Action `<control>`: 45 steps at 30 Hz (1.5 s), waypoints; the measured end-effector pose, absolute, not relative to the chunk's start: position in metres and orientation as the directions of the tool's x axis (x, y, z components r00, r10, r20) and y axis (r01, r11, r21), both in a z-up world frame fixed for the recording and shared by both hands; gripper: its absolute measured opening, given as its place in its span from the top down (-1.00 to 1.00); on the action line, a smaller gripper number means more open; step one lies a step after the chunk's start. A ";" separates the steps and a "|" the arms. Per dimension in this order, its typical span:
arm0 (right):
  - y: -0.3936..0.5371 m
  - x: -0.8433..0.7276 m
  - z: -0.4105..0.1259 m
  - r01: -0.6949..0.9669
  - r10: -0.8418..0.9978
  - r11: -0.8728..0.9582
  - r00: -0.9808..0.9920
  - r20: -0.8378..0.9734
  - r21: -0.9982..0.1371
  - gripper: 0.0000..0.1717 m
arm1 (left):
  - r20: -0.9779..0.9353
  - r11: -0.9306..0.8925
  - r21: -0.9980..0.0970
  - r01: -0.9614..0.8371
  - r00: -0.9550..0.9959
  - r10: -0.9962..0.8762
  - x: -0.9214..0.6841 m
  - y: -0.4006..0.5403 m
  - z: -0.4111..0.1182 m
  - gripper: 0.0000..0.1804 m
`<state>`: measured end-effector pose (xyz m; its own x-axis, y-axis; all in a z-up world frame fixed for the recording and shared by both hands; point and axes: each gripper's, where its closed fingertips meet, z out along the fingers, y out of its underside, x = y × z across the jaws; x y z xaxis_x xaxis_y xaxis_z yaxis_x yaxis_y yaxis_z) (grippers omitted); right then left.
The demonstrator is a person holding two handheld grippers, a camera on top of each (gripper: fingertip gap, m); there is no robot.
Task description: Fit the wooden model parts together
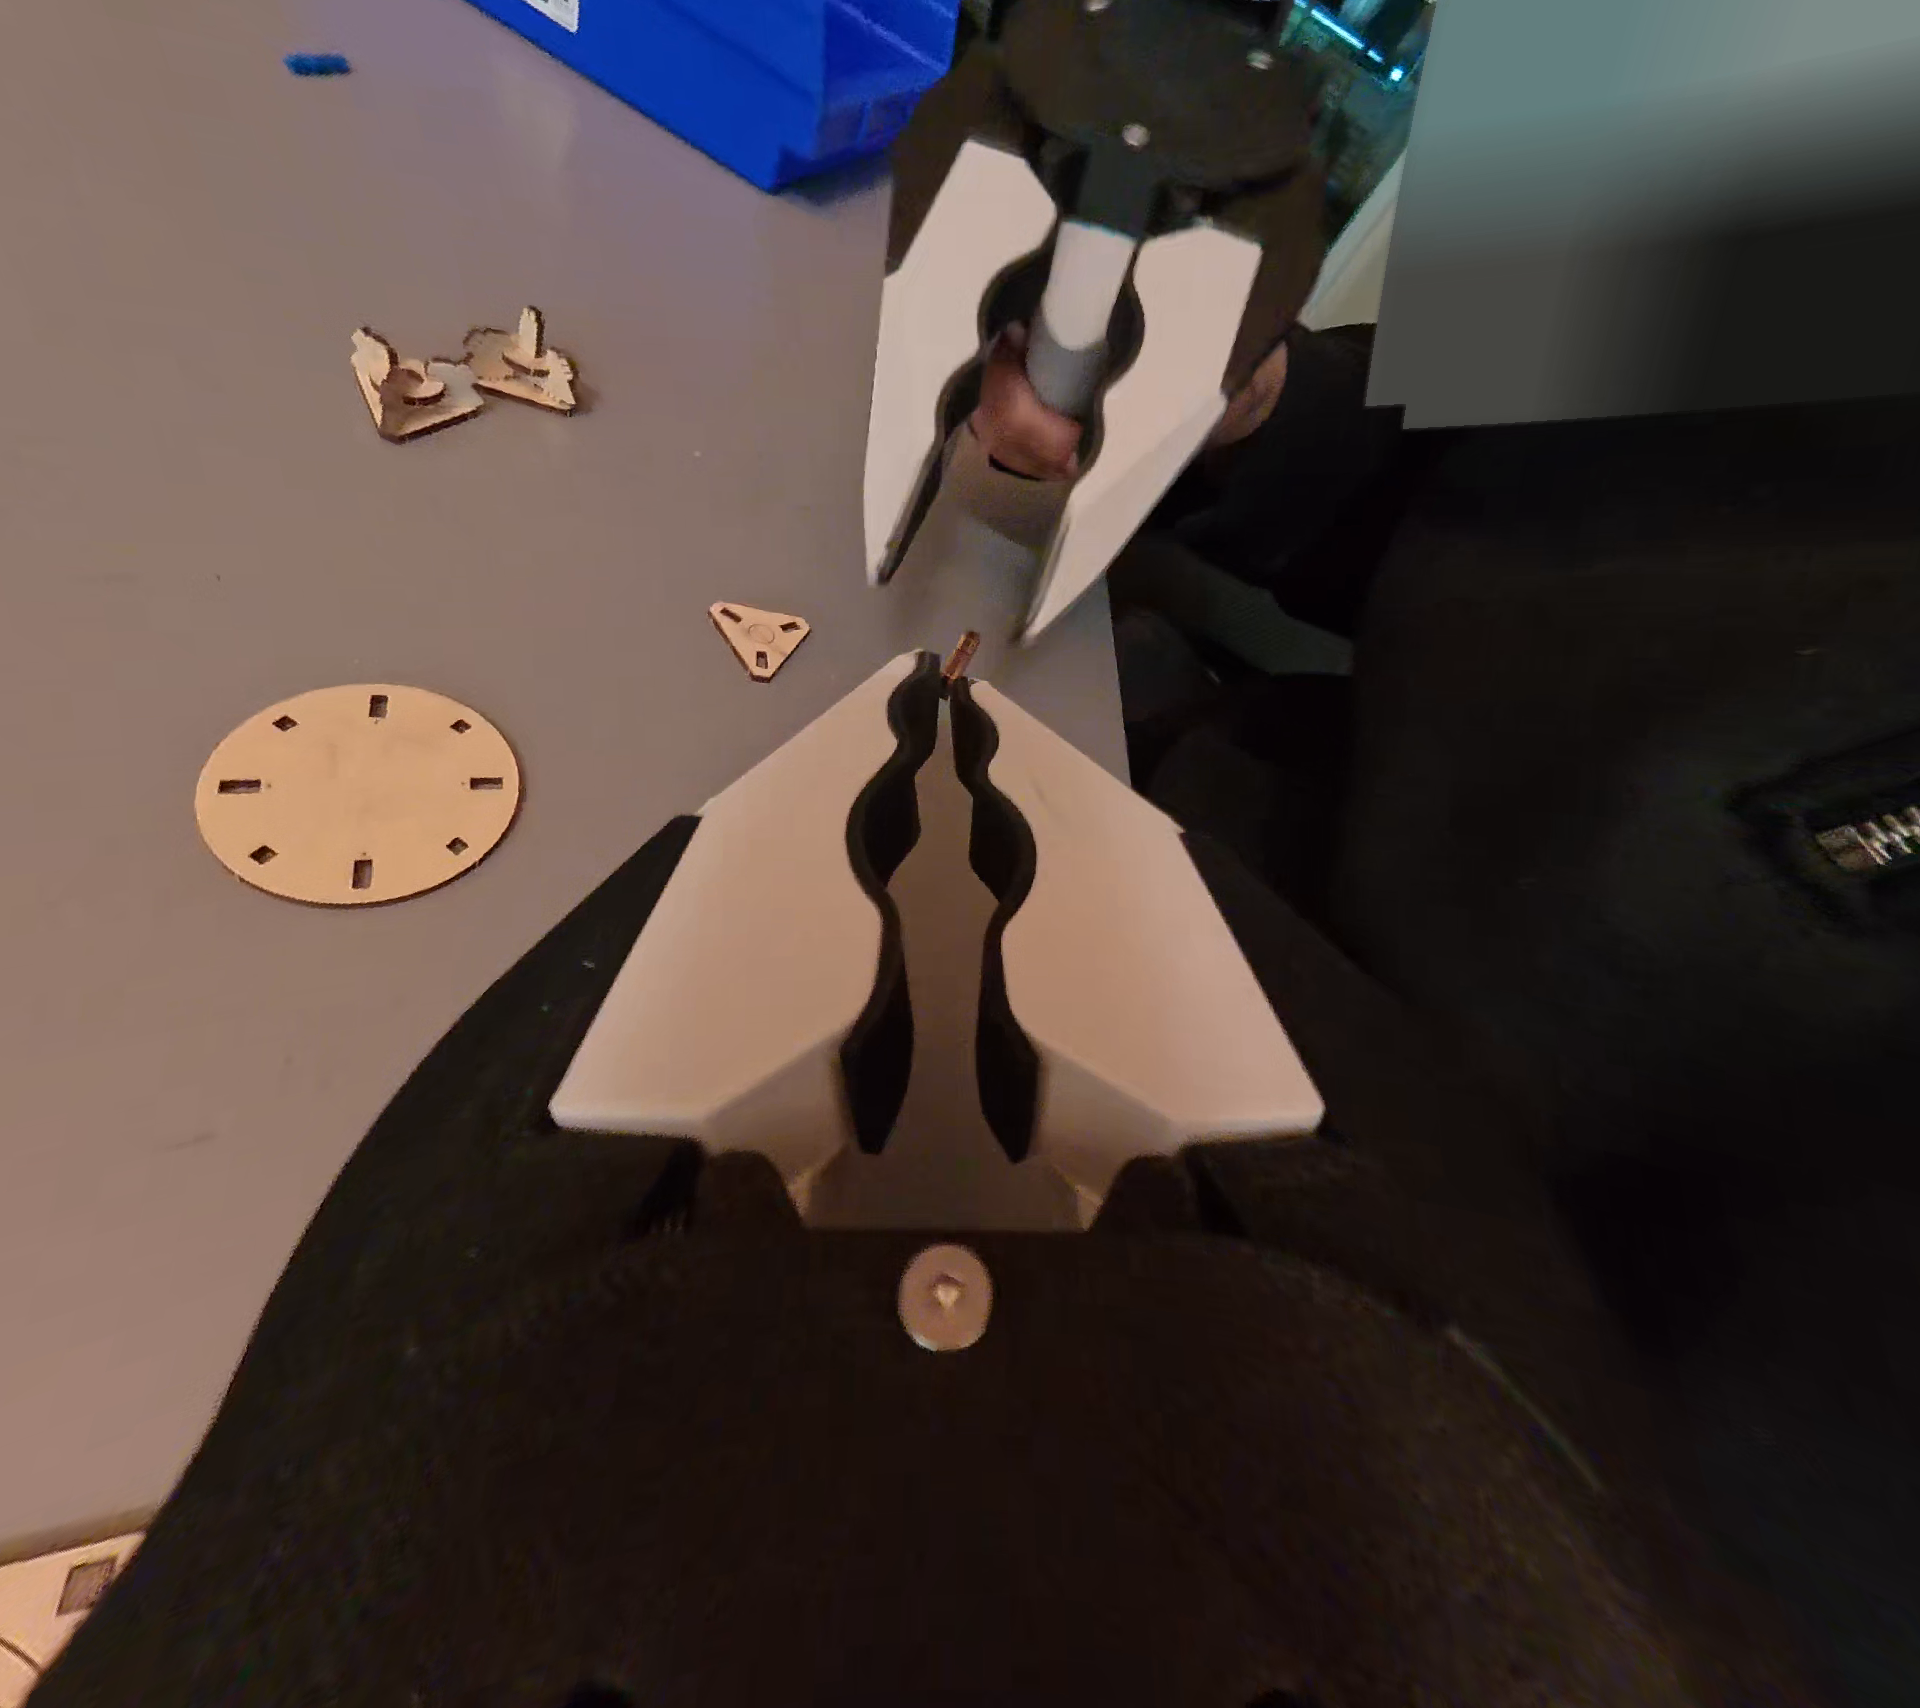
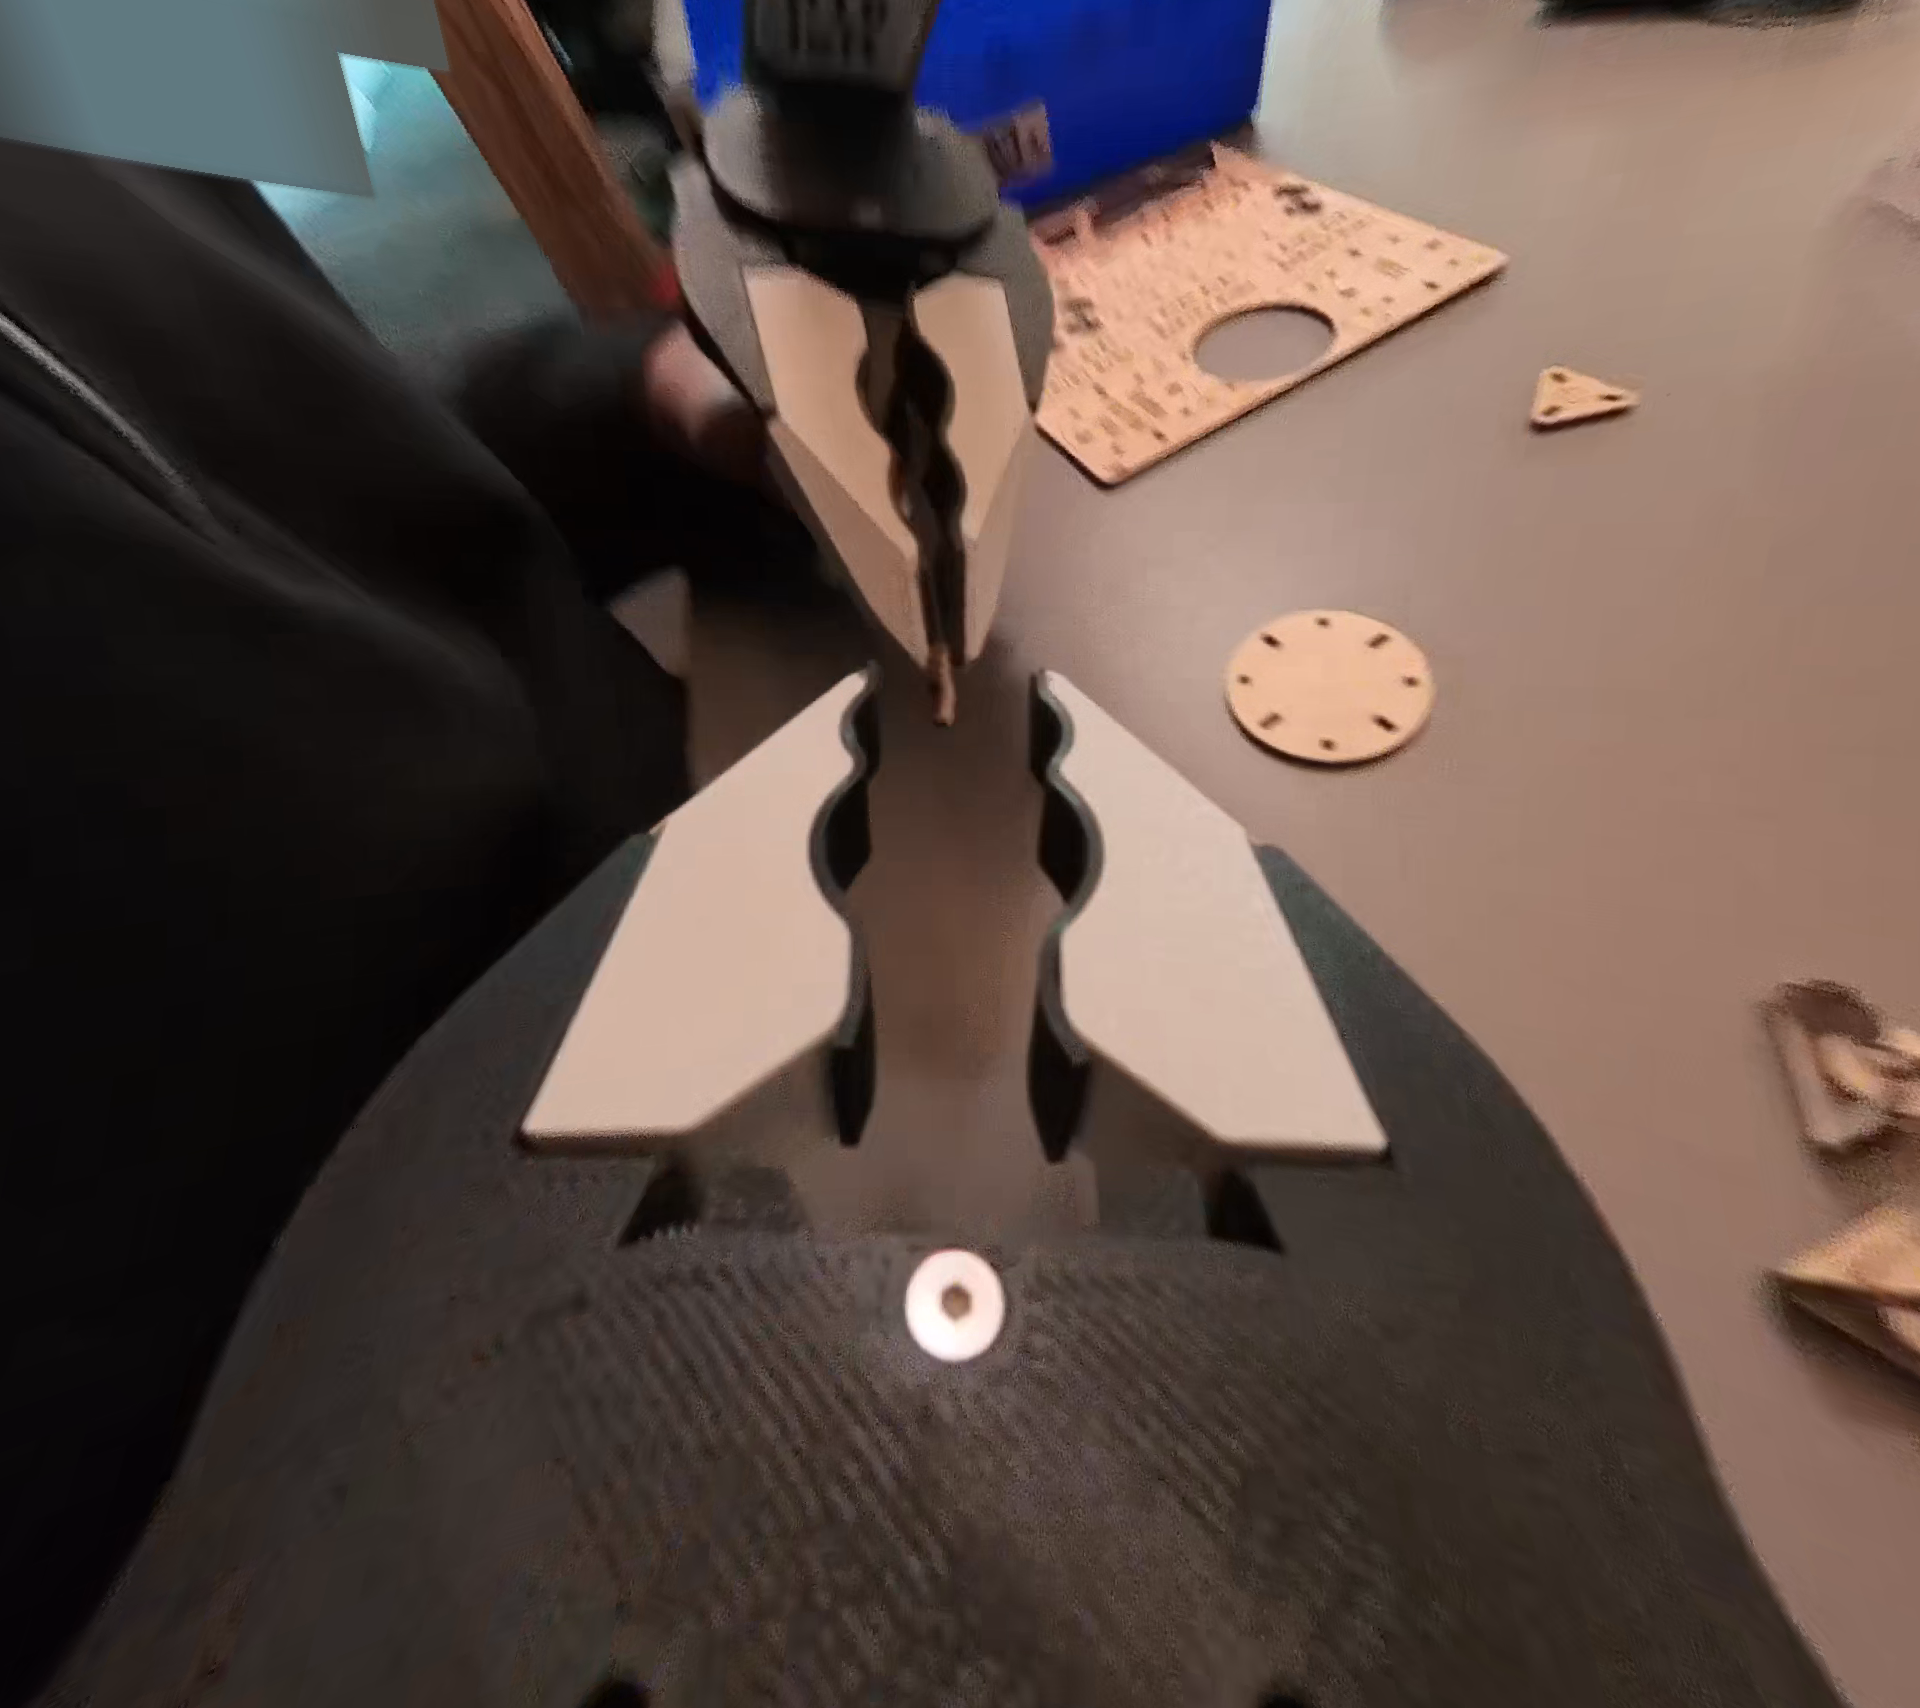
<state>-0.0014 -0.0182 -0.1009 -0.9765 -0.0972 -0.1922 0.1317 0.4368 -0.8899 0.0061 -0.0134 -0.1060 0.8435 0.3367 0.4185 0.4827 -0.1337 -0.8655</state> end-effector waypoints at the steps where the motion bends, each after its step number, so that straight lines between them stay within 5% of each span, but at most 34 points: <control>1: -0.019 -0.003 -0.108 0.057 -0.080 0.481 -0.991 -0.108 -0.875 0.72 | 0.421 -0.135 -0.863 0.487 0.841 0.341 0.005 -0.013 -0.106 1.00; 5: -0.022 -0.002 -0.116 -0.098 -0.084 0.539 -0.994 0.062 -0.837 0.87 | 0.421 -0.139 -0.858 0.495 0.832 0.362 0.003 -0.012 -0.107 1.00; 19: -0.019 0.002 -0.115 0.022 -0.083 0.494 -0.994 -0.073 -0.869 0.99 | 0.395 -0.155 -0.863 0.481 0.834 0.384 0.002 -0.008 -0.111 0.99; 25: -0.004 -0.027 -0.112 0.141 0.062 0.446 -0.990 -0.126 -0.884 0.99 | 0.031 -0.444 -0.816 0.370 0.795 0.605 -0.012 -0.032 -0.148 0.93; 31: 0.004 -0.035 -0.111 0.222 0.099 0.391 -0.975 -0.200 -0.893 1.00 | -0.478 -0.772 -0.614 0.167 0.699 0.532 -0.012 -0.036 -0.156 0.95; 45: 0.012 -0.035 -0.116 0.243 0.101 0.374 -0.970 -0.221 -0.895 1.00 | -0.521 -0.824 -0.519 0.227 0.680 0.516 -0.015 -0.030 -0.179 0.97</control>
